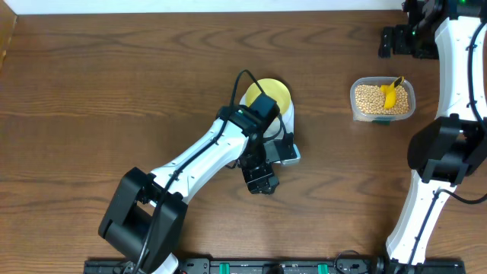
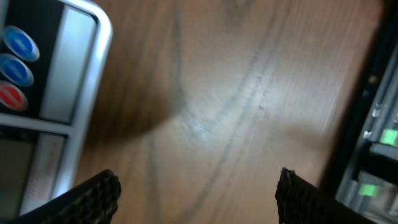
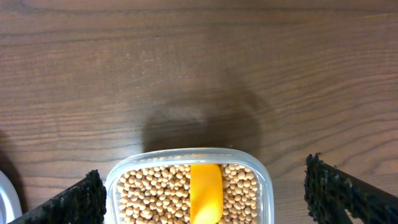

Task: Scoop item into bowl and weigh 50g on scale
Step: 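Move the left gripper to the scale's front button panel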

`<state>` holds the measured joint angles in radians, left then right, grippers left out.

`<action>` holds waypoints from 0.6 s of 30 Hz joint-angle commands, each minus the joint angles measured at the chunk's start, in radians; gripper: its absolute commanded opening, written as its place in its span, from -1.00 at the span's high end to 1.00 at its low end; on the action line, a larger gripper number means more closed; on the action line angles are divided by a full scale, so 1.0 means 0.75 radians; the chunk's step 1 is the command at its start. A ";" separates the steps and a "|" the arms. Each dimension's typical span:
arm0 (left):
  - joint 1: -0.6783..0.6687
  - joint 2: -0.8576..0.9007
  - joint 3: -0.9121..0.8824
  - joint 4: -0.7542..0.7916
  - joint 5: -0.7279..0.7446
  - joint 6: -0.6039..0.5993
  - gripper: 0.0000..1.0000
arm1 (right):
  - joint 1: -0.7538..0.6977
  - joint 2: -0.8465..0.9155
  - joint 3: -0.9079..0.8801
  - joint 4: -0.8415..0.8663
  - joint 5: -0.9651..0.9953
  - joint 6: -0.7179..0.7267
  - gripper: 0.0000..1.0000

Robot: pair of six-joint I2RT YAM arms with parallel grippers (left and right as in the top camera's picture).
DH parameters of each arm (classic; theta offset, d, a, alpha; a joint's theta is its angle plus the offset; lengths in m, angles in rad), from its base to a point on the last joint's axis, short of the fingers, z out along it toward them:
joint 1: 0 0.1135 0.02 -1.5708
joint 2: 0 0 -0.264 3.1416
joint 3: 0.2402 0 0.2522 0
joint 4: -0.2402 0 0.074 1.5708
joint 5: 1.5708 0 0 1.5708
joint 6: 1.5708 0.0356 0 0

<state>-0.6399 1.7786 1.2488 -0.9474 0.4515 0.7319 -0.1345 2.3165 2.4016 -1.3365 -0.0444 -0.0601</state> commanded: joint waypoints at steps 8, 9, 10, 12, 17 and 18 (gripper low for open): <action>-0.034 0.069 -0.004 0.138 -0.390 0.110 0.15 | -0.003 0.001 0.021 0.002 0.012 -0.002 -0.99; -0.044 0.077 -0.004 0.153 -0.420 0.110 0.17 | -0.003 0.001 0.021 0.002 0.012 -0.002 -0.99; -0.056 0.082 -0.004 0.161 -0.451 0.109 0.16 | -0.003 0.001 0.021 0.002 0.012 -0.002 -0.99; -0.078 0.085 -0.004 0.163 -0.498 0.095 0.18 | -0.003 0.001 0.021 0.002 0.012 -0.001 -0.99; -0.124 0.084 -0.004 0.164 -0.624 -0.045 0.31 | -0.003 0.001 0.021 0.002 0.012 -0.002 -0.99; -0.124 0.084 -0.004 0.164 -0.623 -0.091 0.33 | -0.003 0.001 0.021 0.002 0.012 -0.002 -0.99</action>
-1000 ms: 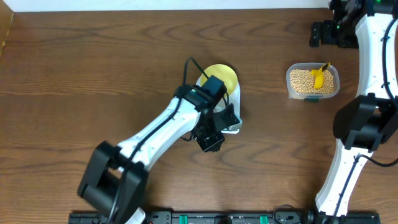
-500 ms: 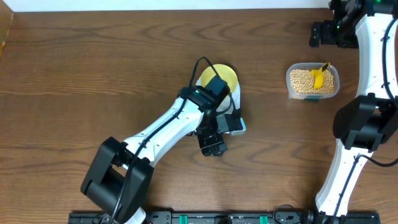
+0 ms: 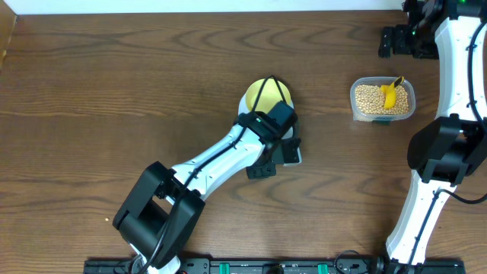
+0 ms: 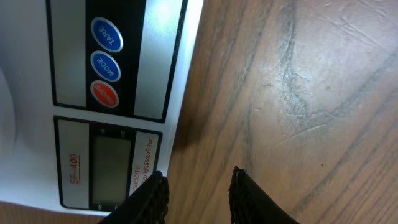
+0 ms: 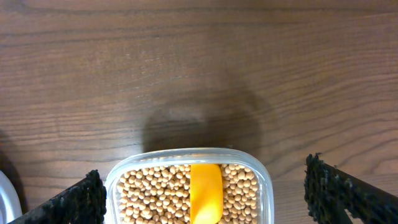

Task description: Scoop item into bowl and weigh 50g on scale

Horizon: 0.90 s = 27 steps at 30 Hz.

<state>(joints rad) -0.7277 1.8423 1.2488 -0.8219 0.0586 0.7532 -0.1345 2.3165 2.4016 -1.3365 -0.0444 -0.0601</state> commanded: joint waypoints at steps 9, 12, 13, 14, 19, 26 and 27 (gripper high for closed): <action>0.063 -0.001 -0.004 0.062 0.120 -0.152 0.85 | -0.003 0.001 0.021 0.002 0.012 -0.002 -0.98; 0.077 -0.001 -0.004 0.028 0.268 -0.064 0.82 | -0.003 0.001 0.021 0.002 0.012 -0.002 -0.99; 0.076 0.000 -0.004 -0.014 0.307 0.003 0.66 | -0.003 0.001 0.021 0.002 0.012 -0.002 -0.98; 0.076 0.000 -0.004 -0.026 0.313 0.018 0.48 | -0.003 0.001 0.021 0.002 0.012 -0.002 -0.98; 0.099 0.011 -0.004 -0.043 0.365 0.079 0.28 | -0.003 0.001 0.021 0.002 0.012 -0.002 -0.99; 0.128 0.035 0.016 0.013 0.382 0.163 0.42 | -0.003 0.001 0.021 0.002 0.012 -0.002 -0.99; 0.129 0.035 0.023 0.016 0.409 0.187 0.31 | -0.003 0.001 0.021 0.002 0.012 -0.002 -0.99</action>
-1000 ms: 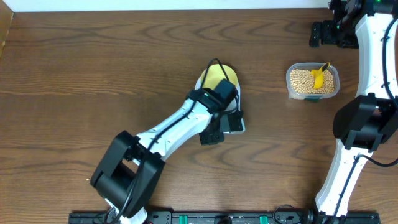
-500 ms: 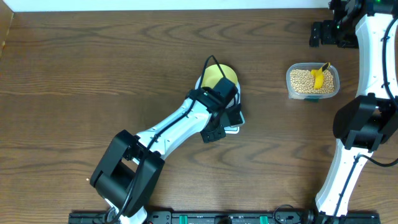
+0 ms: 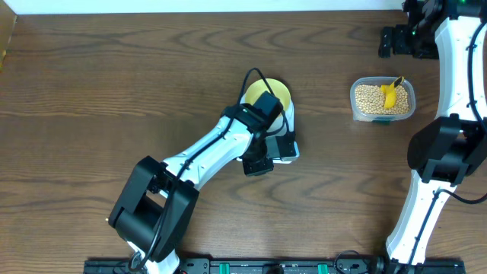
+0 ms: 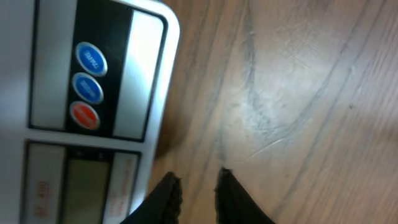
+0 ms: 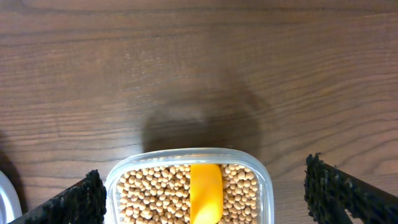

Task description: Scoop item into bowl and weigh 50g on scale

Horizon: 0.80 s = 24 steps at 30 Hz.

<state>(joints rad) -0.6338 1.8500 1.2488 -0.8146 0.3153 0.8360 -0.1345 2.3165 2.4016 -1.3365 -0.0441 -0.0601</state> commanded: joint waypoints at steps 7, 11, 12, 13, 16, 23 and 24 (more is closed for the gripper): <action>0.003 0.025 0.038 0.052 0.219 0.115 0.20 | -0.002 0.001 0.021 0.002 0.011 -0.001 -0.99; 0.004 0.025 0.038 0.028 0.218 0.096 0.20 | -0.002 0.001 0.021 0.002 0.011 -0.001 -0.99; 0.004 0.025 0.038 0.025 0.218 0.096 0.20 | -0.002 0.001 0.021 0.002 0.011 -0.001 -0.99; 0.004 0.025 0.039 0.021 0.217 0.096 0.21 | -0.002 0.001 0.021 0.002 0.011 -0.002 -0.98; 0.007 0.031 0.061 -0.063 0.158 0.096 0.24 | -0.003 0.001 0.021 0.002 0.011 -0.002 -0.99; 0.049 0.197 0.294 -0.269 0.127 0.091 0.25 | -0.002 0.001 0.021 0.002 0.011 -0.001 -0.99; 0.048 0.243 0.339 -0.298 0.127 0.091 0.25 | -0.002 0.001 0.021 0.002 0.011 -0.001 -0.99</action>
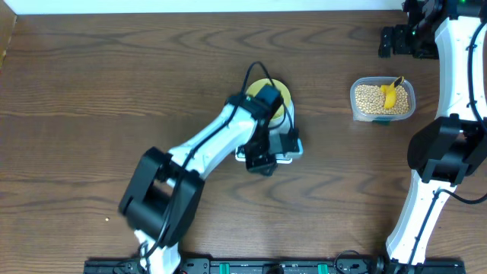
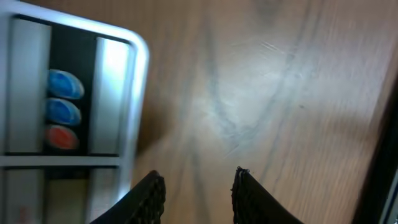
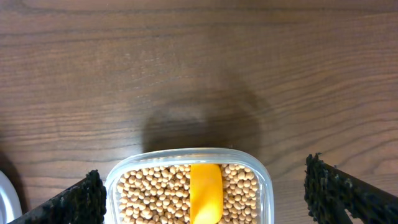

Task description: Scoop item into bowl and weigh 50g on scale

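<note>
A white scale [image 1: 291, 147] sits mid-table with a yellow bowl [image 1: 277, 93] on it, partly hidden by my left arm. My left gripper [image 1: 262, 163] hovers at the scale's front edge. In the left wrist view the scale's corner [image 2: 117, 93] shows two blue buttons and a red one; the left gripper [image 2: 196, 175] is partly open over bare wood, holding nothing. A clear tub of beans [image 1: 383, 100] holds a yellow scoop [image 1: 391, 93]. My right gripper [image 3: 202, 171] is wide open above the tub [image 3: 186, 157] and scoop [image 3: 206, 190].
My right arm's base and links [image 1: 437, 152] stand along the right edge. A black rail [image 1: 243, 266] runs along the front edge. Brown wood table [image 1: 114, 91] stretches to the left and back.
My left gripper's jaws stand further apart than before. It has shifted slightly, so the scale's panel sits further left in the wrist view. The right arm has not moved.
My left gripper was first wide open beside the scale's front corner. Then it was narrowed over the display edge, then almost shut beside the buttons. Now it is partly open over the wood. The right gripper stayed open above the bean tub throughout.
</note>
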`<state>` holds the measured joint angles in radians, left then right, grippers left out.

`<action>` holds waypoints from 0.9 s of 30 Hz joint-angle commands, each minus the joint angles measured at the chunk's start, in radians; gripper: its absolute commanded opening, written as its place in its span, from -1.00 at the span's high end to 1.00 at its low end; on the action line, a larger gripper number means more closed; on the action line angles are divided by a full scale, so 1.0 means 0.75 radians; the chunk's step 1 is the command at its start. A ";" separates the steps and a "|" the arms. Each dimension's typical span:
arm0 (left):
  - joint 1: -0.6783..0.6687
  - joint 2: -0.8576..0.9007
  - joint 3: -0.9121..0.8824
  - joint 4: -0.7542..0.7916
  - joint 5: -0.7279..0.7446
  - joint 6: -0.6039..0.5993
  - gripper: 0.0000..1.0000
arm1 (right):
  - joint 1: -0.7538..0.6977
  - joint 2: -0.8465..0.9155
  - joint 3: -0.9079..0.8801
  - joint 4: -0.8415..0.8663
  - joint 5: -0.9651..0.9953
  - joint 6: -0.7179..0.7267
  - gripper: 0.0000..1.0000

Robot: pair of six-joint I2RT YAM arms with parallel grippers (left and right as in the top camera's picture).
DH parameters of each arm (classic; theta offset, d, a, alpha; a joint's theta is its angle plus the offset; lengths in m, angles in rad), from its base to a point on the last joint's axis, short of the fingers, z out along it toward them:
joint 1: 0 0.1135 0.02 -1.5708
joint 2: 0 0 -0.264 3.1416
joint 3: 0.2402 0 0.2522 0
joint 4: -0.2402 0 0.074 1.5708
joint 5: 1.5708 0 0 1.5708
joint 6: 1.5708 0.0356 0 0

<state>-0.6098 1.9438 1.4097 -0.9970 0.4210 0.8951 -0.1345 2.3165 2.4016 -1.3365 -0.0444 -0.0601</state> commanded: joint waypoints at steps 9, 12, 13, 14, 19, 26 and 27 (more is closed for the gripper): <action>-0.042 0.221 0.195 -0.146 -0.071 -0.011 0.16 | -0.003 0.001 0.021 0.002 0.012 -0.002 -0.98; -0.055 0.221 0.194 -0.145 -0.102 -0.034 0.05 | -0.003 0.001 0.021 0.002 0.012 -0.002 -0.99; -0.057 0.221 0.194 -0.140 -0.116 -0.033 0.02 | -0.003 0.001 0.021 0.002 0.012 -0.001 -0.98; -0.058 0.221 0.194 -0.130 -0.145 -0.034 -0.02 | -0.003 0.001 0.021 0.002 0.012 -0.002 -0.98; -0.054 0.224 0.172 -0.049 -0.203 -0.034 -0.14 | -0.003 0.001 0.021 0.002 0.012 -0.002 -0.99; -0.054 0.224 0.150 0.000 -0.239 -0.027 -0.38 | -0.003 0.001 0.021 0.002 0.012 -0.002 -0.99; -0.054 0.229 0.149 -0.005 -0.239 -0.014 -0.45 | -0.003 0.001 0.021 0.002 0.012 -0.002 -0.98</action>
<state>-0.6556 2.1017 1.5398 -1.0058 0.2901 0.8715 -0.1345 2.3165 2.4016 -1.3365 -0.0441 -0.0601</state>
